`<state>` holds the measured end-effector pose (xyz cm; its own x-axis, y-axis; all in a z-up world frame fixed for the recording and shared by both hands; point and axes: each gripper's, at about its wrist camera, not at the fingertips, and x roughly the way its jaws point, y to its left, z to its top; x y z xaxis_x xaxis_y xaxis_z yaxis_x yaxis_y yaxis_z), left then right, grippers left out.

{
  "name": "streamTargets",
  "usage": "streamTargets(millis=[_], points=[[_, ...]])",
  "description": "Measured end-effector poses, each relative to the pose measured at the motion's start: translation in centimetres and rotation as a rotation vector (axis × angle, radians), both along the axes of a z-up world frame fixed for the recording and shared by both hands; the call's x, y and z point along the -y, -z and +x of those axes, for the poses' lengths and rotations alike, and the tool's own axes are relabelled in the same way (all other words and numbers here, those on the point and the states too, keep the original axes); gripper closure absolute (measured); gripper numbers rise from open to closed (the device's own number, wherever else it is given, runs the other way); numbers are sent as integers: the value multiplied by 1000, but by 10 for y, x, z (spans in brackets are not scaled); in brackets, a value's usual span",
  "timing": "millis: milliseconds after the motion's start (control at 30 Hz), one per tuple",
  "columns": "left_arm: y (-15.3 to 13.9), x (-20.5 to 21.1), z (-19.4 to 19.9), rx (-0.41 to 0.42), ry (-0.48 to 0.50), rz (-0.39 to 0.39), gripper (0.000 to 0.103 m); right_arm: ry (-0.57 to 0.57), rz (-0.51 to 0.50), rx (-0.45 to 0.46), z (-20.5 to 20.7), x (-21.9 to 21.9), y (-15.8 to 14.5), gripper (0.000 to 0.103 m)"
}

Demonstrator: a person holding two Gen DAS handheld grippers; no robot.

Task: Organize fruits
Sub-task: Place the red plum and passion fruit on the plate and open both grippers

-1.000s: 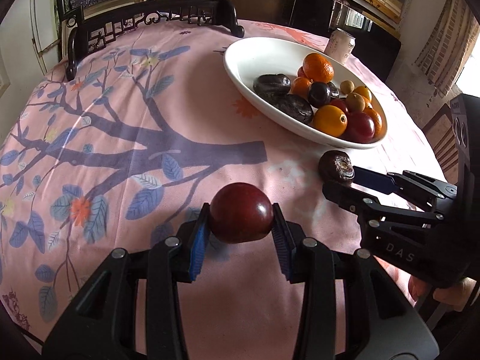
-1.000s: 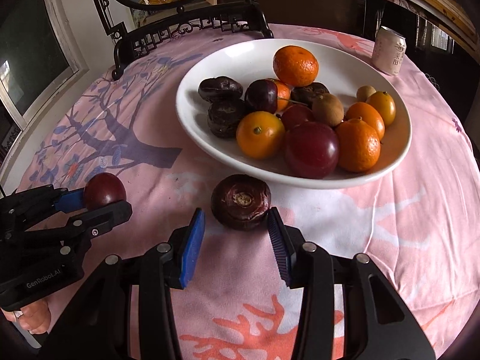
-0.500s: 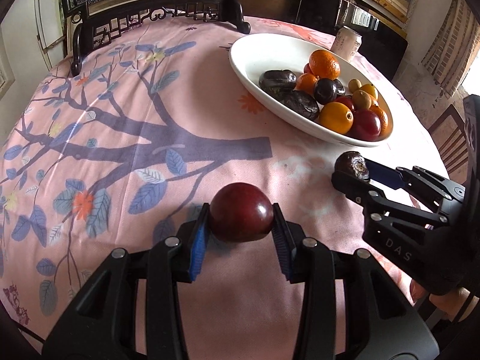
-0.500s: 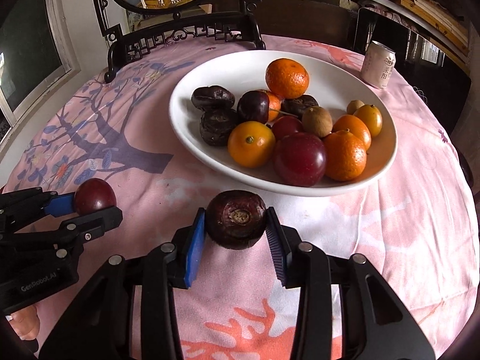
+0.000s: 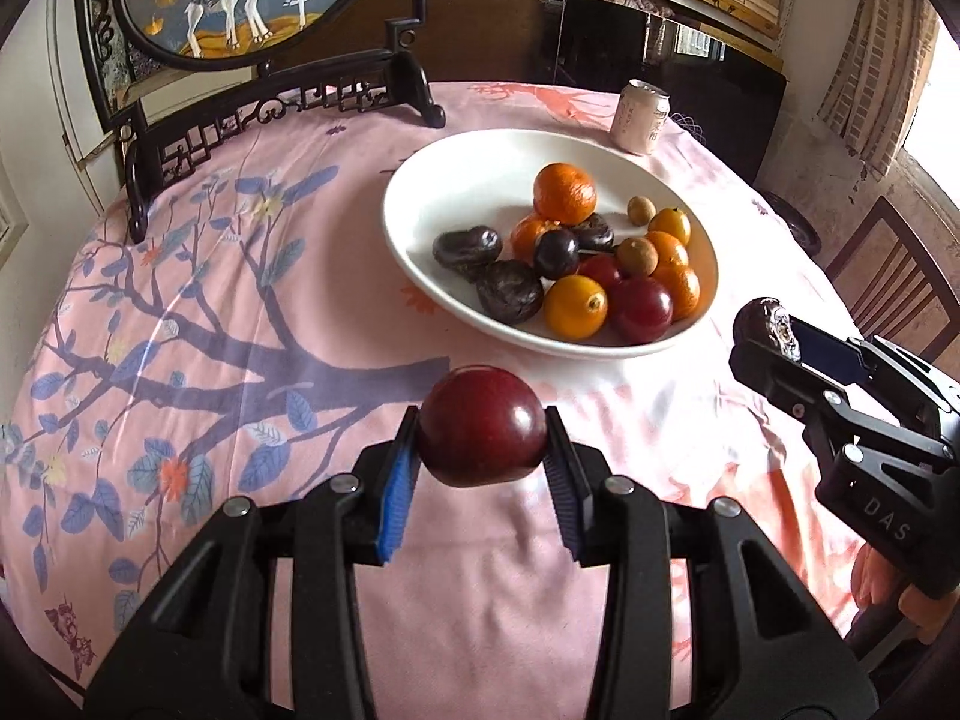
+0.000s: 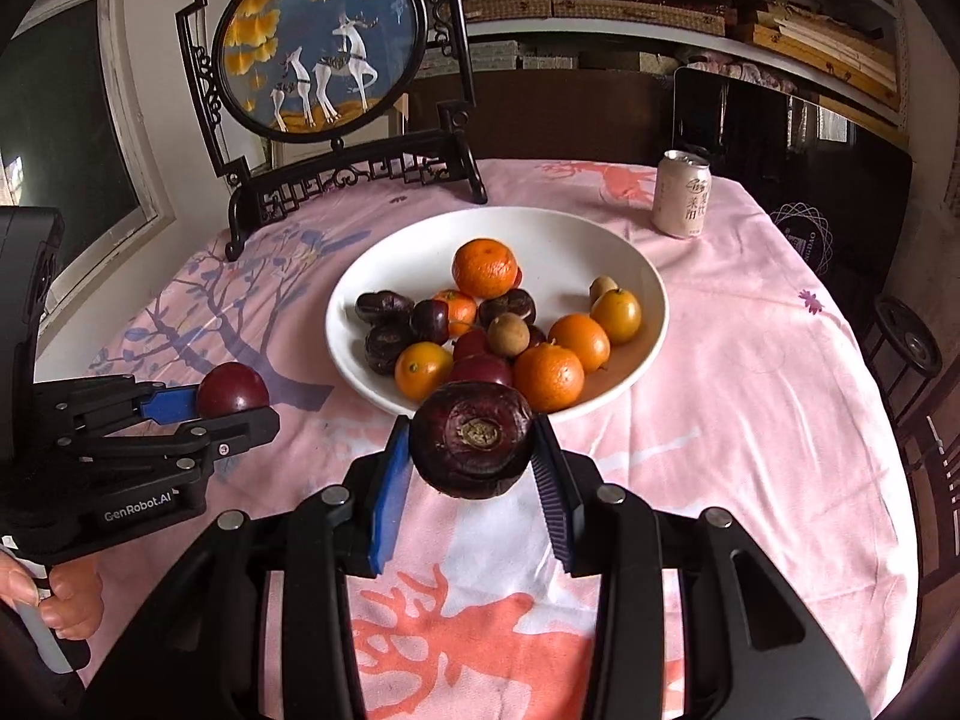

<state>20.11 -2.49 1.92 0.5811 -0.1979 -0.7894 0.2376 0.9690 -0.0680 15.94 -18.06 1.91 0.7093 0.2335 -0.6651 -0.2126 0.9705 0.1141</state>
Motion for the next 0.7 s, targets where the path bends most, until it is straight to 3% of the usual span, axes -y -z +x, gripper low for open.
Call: streamTargets(millis=[367, 700], points=[[-39, 41, 51, 80, 22, 2, 63, -2, -22, 97, 29, 16, -29, 63], [-9, 55, 121, 12, -39, 28, 63, -6, -61, 59, 88, 10, -3, 63]])
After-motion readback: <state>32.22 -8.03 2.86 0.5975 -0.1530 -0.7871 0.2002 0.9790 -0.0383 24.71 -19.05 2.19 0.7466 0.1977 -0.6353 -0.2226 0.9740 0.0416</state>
